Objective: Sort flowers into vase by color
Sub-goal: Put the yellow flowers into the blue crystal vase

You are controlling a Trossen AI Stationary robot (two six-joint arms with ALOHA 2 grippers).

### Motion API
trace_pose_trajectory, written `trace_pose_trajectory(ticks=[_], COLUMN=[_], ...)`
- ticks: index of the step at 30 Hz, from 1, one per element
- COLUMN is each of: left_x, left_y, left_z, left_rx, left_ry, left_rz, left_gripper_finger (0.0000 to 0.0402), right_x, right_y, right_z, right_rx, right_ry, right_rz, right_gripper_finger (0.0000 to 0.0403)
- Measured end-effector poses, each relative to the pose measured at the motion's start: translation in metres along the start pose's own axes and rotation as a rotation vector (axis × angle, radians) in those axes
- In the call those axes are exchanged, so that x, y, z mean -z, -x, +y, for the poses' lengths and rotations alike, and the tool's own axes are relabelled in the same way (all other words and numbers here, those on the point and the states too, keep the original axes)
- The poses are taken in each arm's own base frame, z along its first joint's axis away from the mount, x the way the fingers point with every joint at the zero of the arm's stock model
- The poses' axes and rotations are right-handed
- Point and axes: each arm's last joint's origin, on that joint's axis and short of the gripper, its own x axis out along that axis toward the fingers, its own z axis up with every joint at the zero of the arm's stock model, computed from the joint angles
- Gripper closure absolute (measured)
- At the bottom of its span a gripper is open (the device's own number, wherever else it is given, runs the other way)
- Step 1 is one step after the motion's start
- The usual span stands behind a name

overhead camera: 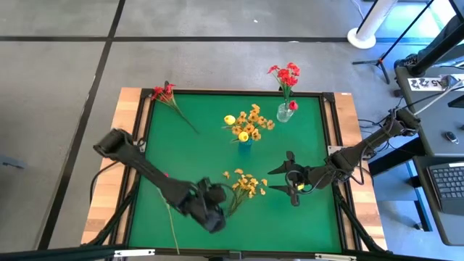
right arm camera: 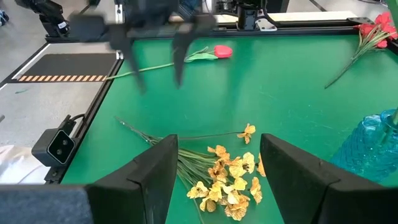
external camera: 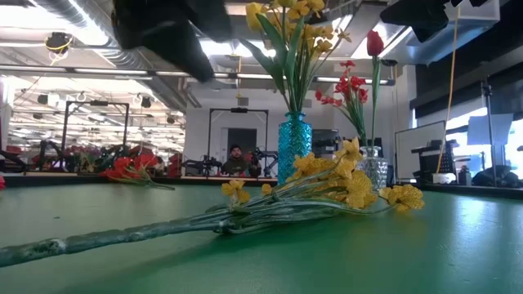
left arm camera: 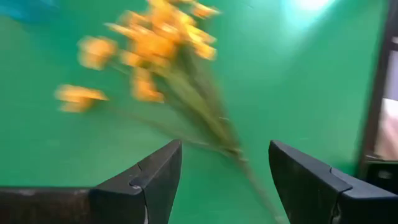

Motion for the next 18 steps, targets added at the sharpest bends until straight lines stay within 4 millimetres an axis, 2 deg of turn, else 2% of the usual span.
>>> trace_pose_trajectory(ticks=[4, 9, 12, 18], left_x=[0.012, 0.021, 0.025, 0.021], left_y=[-0.034, -0.063, -0.073, -0.075], left_z=[-0.012, -0.005, 0.003, 0.006], left_rx=[0.07, 0.002, -0.059, -0.053], left_ry=[0.034, 0.111, 0.152, 0.186], left_rz=[0.054, 0.139, 0.191, 0.194], left_gripper_finger=[0.0169, 0.0169, 0.0169, 0.0169], right_x=[0.0, 0.0, 0.0, 0.0], right_y=[0.0, 0.0, 0.0, 0.0], right_z=[0.0, 0.0, 0.0, 0.0], right_rx=[0.001, 0.001, 0.002, 0.002], right_ry=[0.0, 0.0, 0.0, 0.0], right_rz=[-0.001, -0.001, 0.0, 0.0], right_gripper_finger=[0.0176, 0.0176, 0.0176, 0.0176])
